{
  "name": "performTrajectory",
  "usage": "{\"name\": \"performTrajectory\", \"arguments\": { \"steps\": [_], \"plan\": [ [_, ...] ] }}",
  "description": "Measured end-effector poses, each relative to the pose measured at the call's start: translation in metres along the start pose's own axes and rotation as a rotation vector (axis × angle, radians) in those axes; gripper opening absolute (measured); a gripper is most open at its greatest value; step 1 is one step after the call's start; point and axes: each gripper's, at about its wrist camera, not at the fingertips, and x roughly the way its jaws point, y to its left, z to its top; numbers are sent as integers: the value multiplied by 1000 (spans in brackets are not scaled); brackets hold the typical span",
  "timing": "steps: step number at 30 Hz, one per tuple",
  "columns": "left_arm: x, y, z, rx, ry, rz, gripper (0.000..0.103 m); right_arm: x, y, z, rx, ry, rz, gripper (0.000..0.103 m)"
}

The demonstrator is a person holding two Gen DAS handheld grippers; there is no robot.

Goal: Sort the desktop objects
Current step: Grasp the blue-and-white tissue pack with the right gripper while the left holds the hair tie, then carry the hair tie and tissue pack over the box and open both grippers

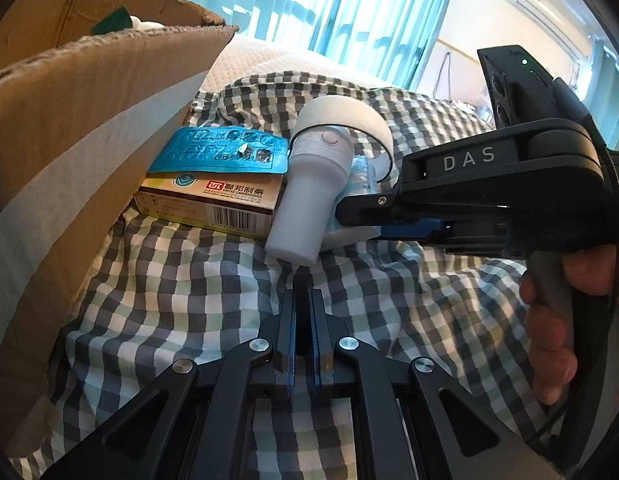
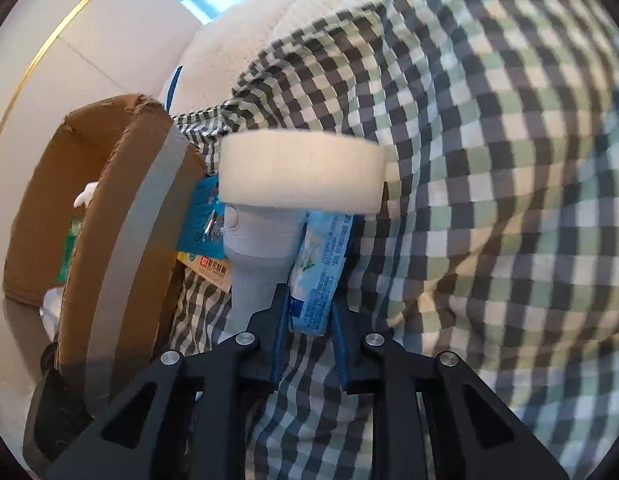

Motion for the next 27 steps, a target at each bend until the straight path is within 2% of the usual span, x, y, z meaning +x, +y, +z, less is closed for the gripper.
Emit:
{"name": "performTrajectory", "arguments": {
  "steps": [5,8,11,14,20,27],
  "plan": [
    [-22,-6,0,-6,-35,-48,6,-32,7,-25,-134,35,-110,18],
    [-41,-16,-1,10,-67,-65,6,-59,-6,-47,-124,42,-113,18],
    [-57,-22,0,27,-82,-59,6,-88,-3,-63,-118,13,-113,18],
    [-78,-21,4,18,-103,-56,6,-118,1,-80,-106,-31,-81,18],
    [-135,-8,27,10,-207,-28,6,-165,38,-100,-146,-144,-26,18],
    [-198,27,55,22,-303,21,6,-196,104,-107,-256,-205,53,18]
  ]
}}
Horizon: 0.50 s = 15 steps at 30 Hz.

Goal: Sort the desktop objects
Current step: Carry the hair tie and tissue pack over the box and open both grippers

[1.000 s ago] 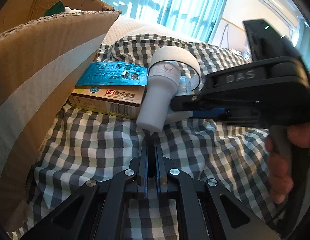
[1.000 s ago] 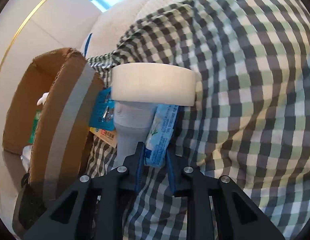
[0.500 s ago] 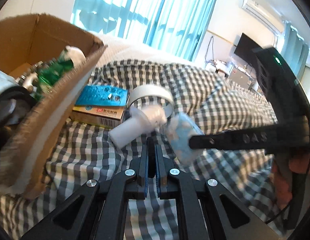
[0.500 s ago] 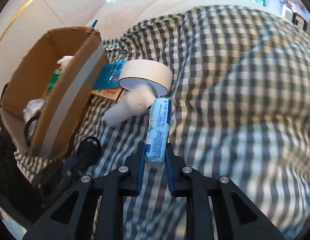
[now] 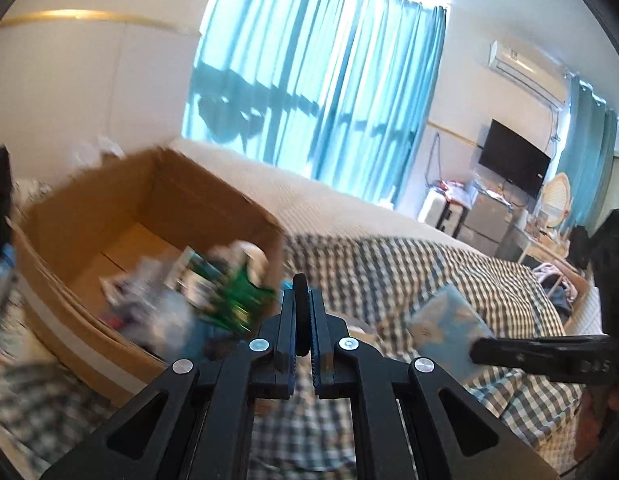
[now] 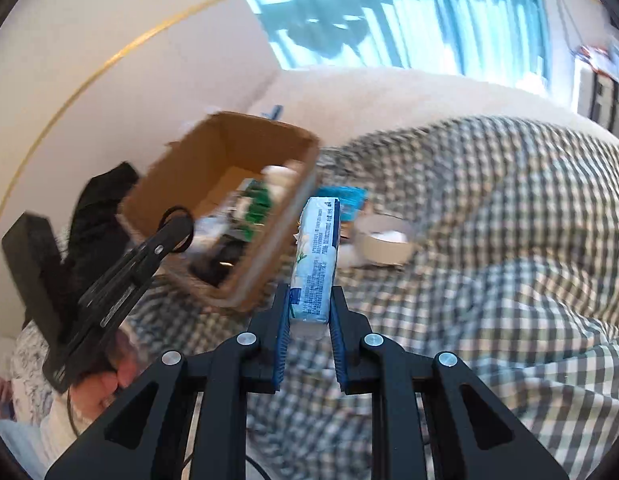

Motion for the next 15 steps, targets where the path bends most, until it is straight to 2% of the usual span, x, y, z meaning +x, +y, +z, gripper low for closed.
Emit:
{"name": "performTrajectory", "arguments": {
  "steps": [6,10,15],
  "plan": [
    [-14,29,29,42,-36,40,6,27,50,31,-61,1,86,18],
    [-5,55,40,56,-52,75,6,62,80,47,-103,16,127,18],
    [19,92,39,26,-15,95,6,110,97,63,-123,47,132,18]
  ]
}}
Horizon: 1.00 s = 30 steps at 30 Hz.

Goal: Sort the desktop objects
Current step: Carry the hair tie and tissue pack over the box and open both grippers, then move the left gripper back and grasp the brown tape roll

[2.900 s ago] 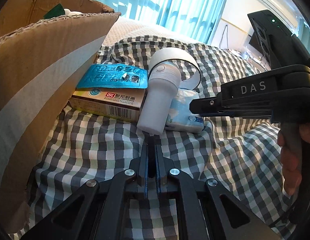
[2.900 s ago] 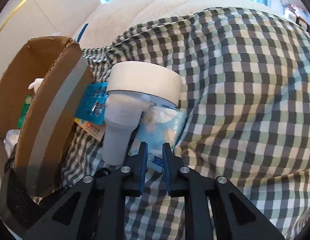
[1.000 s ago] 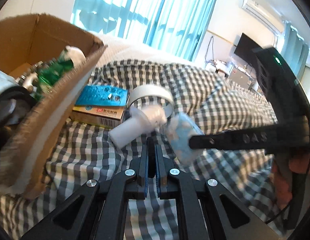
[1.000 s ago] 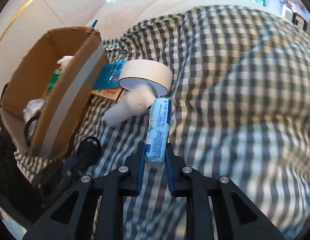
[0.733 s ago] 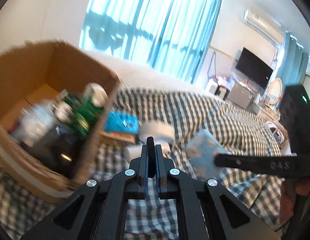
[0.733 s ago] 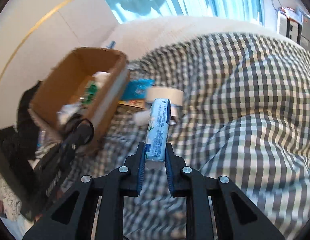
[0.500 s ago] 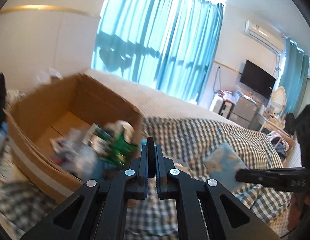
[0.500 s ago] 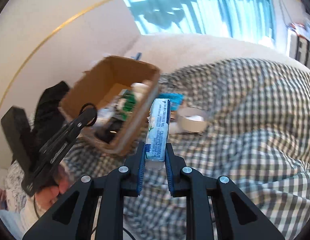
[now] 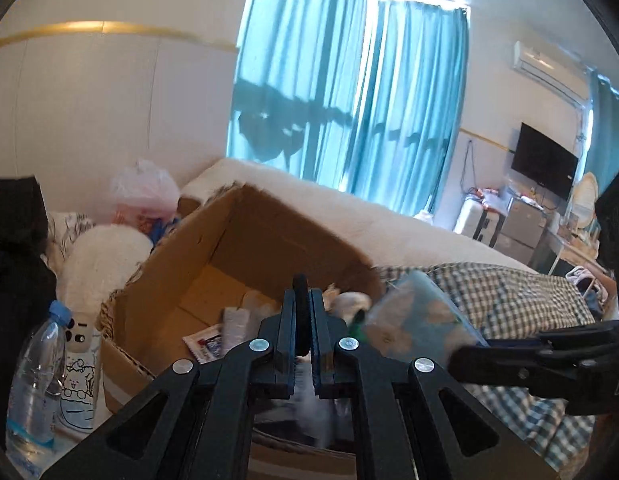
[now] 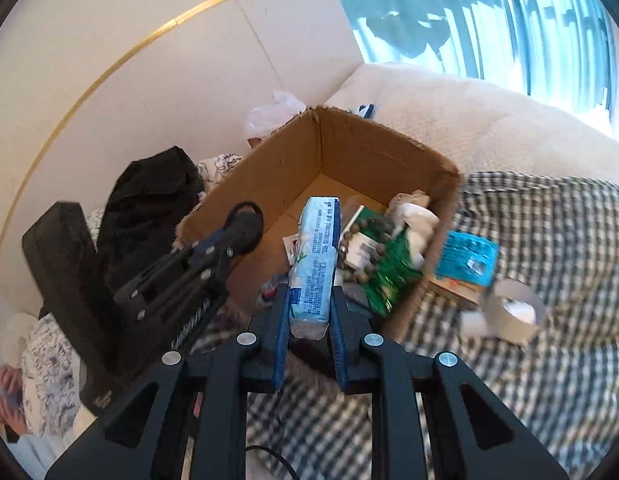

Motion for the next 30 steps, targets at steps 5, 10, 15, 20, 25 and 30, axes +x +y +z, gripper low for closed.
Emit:
{"name": "performTrajectory", "arguments": {
  "steps": [5,10,15,20,25,30],
  "plan": [
    [16,12,-4,63,-33,7,9,23,-11,20,19,-49,5,43],
    [20,-2,-4,153,-27,-40,69,6,-26,31,34,-108,-20,50],
    [3,-30,-18,232,-90,-12,103,-38,-41,21,-6,-155,-93,58],
    [-19,-51,-24,242,-72,-53,103,-83,-51,-7,-54,-129,-157,58],
    [-39,-79,-28,233,-48,-72,103,-124,-70,-40,-153,-101,-268,62],
    [-48,-132,-46,236,19,-151,103,-156,-118,-53,-56,-128,-270,63]
  ]
}}
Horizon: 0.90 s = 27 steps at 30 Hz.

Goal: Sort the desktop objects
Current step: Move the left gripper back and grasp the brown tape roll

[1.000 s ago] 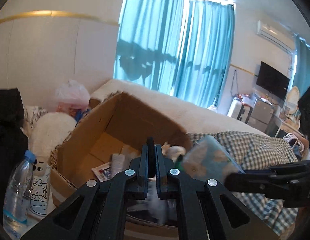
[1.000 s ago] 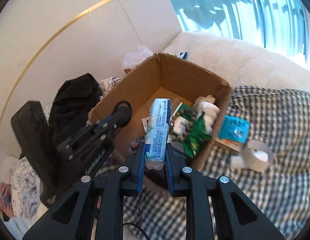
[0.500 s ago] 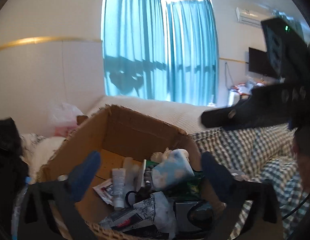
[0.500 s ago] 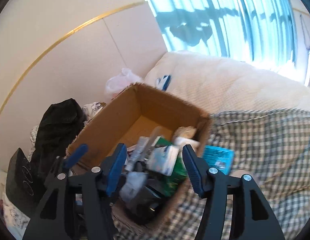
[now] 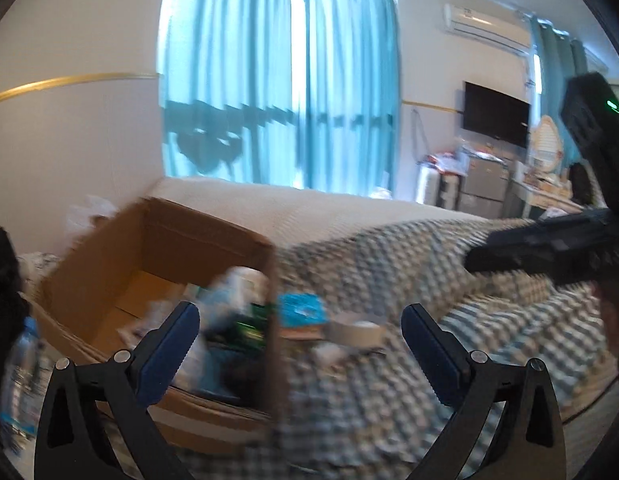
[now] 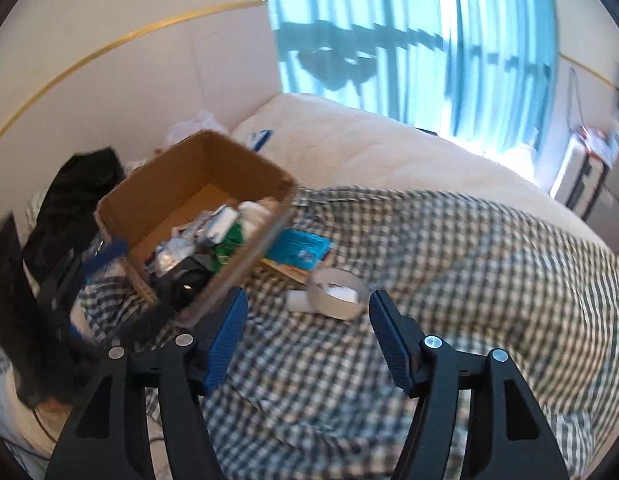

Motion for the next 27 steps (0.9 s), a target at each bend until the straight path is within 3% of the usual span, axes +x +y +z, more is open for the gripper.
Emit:
{"name": "performTrajectory", "arguments": {
  "steps": [6,11,15,20,25,27],
  "plan": [
    [43,-59,-23,-17,137,-96,103,-5,-42,-8,64,-39,19,67],
    [97,-79,-40,13,212,-17,103,10,-58,-15,6,-34,18,76],
    [143,-80,-47,19,244,38,103,40,-77,-23,-27,10,-41,87],
    [200,-77,-58,2,298,110,103,84,-115,-30,122,140,-4,89],
    [243,-82,-66,40,351,119,103,111,-134,-40,208,221,24,89],
    [248,-80,-66,30,342,108,94,112,-133,-42,206,230,26,89]
  ]
}}
